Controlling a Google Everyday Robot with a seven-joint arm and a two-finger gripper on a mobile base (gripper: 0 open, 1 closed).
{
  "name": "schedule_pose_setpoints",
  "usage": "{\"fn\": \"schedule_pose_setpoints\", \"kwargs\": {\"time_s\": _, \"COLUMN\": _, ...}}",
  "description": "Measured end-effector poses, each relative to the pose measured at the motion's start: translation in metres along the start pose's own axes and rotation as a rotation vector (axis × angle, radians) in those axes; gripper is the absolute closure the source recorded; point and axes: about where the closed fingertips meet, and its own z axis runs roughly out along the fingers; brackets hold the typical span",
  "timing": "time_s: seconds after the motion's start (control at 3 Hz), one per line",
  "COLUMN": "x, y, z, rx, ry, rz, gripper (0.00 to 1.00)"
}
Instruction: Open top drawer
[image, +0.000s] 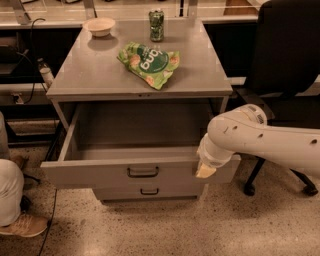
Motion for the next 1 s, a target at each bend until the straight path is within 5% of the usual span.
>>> {"fn": "schedule_pose_setpoints", "kwargs": {"time_s": 0.67, "x": -0.0029, "y": 0.0022, "z": -0.0042, "rx": -0.003, "ry": 0.002, "rz": -0.019, "gripper": 0.04}}
{"fn": "schedule_pose_setpoints", "kwargs": {"time_s": 1.0, "x": -0.0060, "y": 0.0016, "z": -0.0076, "rx": -0.017, "ry": 0.015, "rz": -0.045, "gripper": 0.00}}
